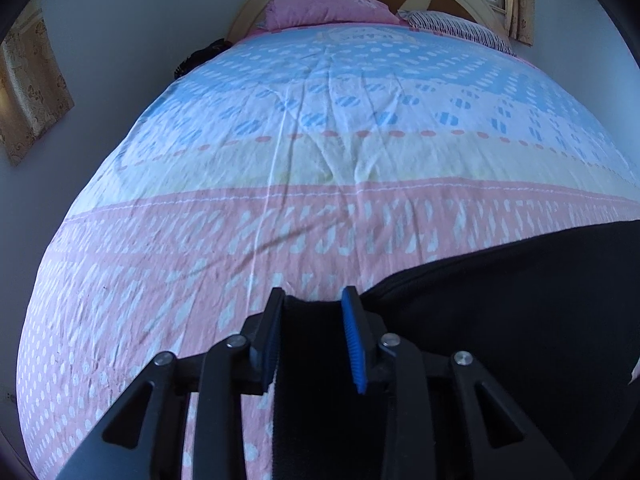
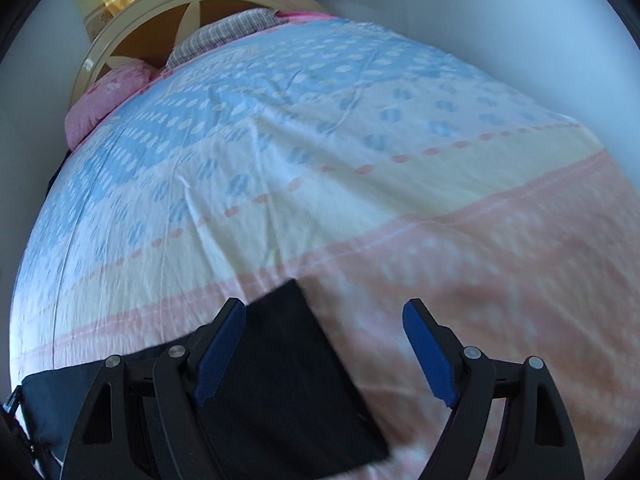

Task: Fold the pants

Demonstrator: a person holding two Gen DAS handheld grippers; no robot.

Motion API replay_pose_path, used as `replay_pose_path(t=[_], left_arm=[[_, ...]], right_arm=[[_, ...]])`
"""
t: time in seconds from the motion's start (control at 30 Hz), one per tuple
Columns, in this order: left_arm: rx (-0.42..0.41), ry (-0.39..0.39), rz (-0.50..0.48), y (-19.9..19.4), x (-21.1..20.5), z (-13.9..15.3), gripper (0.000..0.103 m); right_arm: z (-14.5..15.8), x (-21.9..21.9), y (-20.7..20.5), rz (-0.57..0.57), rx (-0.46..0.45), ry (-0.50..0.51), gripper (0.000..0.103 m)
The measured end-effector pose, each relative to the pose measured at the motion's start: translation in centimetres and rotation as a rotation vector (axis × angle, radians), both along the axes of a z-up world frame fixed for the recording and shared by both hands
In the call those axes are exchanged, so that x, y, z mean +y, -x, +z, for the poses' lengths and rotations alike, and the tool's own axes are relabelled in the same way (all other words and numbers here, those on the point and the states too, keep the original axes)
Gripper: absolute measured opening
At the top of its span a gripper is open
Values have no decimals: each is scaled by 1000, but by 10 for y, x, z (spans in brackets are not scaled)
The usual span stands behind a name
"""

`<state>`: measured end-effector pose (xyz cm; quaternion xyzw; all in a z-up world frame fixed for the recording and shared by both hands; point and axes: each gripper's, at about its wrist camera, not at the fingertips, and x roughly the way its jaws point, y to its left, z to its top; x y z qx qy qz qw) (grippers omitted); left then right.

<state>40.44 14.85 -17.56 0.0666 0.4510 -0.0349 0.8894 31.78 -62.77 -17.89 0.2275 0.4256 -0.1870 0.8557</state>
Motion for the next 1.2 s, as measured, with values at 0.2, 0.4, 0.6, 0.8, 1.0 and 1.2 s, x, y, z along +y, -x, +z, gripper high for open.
replay_pose_path(t=[0.2, 0.4, 0.6, 0.8, 1.0, 1.2], left_arm=[[-10, -15, 1, 0, -2, -2, 31], [-56, 22, -12, 6, 3, 12, 14], [-150, 123, -27, 32, 21, 46, 14], [-208, 199, -45, 62, 34, 67, 14], [-250, 272, -75, 105, 49, 74, 13], [-269, 332, -92, 150, 64, 62, 13]], right_arm=[[-18, 14, -23, 72, 50, 16, 64], [-8, 26, -17, 127, 16, 59, 9], [28, 33, 31, 118, -104, 107, 9], [55, 37, 90, 82, -211, 115, 8], [65, 48, 154, 63, -292, 97, 8], [59, 56, 213, 53, -326, 69, 8]])
